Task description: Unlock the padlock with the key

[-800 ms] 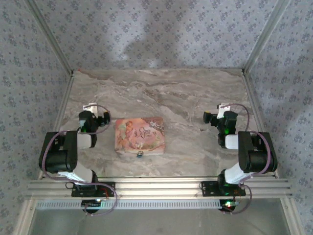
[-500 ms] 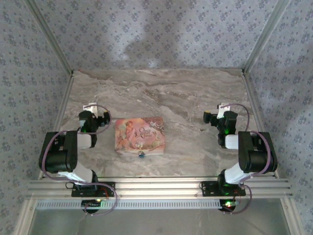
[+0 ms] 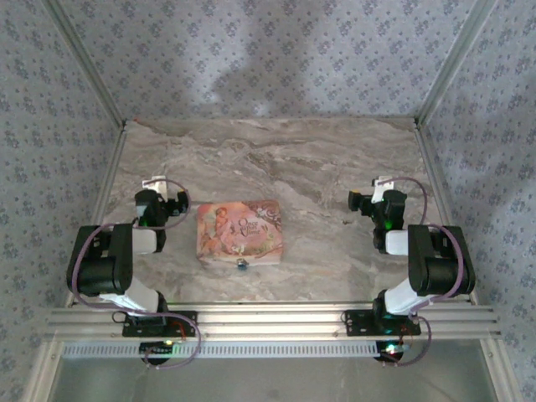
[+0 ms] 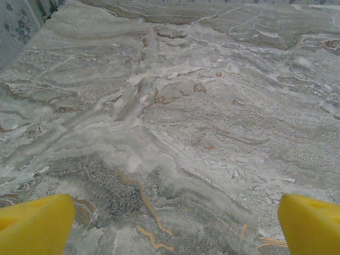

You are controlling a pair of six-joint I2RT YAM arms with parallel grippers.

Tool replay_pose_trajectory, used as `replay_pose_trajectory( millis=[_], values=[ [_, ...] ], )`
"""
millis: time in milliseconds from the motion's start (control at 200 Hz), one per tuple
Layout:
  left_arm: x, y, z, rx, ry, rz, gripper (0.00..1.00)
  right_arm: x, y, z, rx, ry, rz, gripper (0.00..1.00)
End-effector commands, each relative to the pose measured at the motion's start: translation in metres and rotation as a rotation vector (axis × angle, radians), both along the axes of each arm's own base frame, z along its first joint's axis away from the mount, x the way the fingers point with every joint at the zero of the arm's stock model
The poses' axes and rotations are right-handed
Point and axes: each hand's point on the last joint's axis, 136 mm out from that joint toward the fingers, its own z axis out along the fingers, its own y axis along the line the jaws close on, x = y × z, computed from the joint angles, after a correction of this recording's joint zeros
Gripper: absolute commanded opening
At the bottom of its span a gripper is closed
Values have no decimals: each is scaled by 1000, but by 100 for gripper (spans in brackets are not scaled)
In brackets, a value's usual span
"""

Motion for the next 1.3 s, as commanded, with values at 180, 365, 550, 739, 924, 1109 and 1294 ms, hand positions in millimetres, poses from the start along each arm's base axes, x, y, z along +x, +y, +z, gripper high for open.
replay_pose_trajectory(
  millis=[180,365,550,739,924,1109,1294],
  values=[
    [-8,8,50,9,-70,53,98,-3,-8,41,-6,10,-58,100],
    [-22,4,98,-145,-76,98,98,-15,2,68,90,77,-91,100],
    [-30,-20,115,-389,8,67,98,-36,36,77,135,260,-74,94],
    [-40,-66,114,-558,120,-57,98,-69,64,42,53,566,-3,85],
    [-49,-101,112,-583,172,-151,98,-94,65,11,-5,789,38,75],
    [-49,-105,110,-577,178,-150,98,-99,69,-12,-74,925,78,64],
    [-48,-106,110,-576,181,-151,98,-90,77,-26,-159,967,101,56]
  ],
)
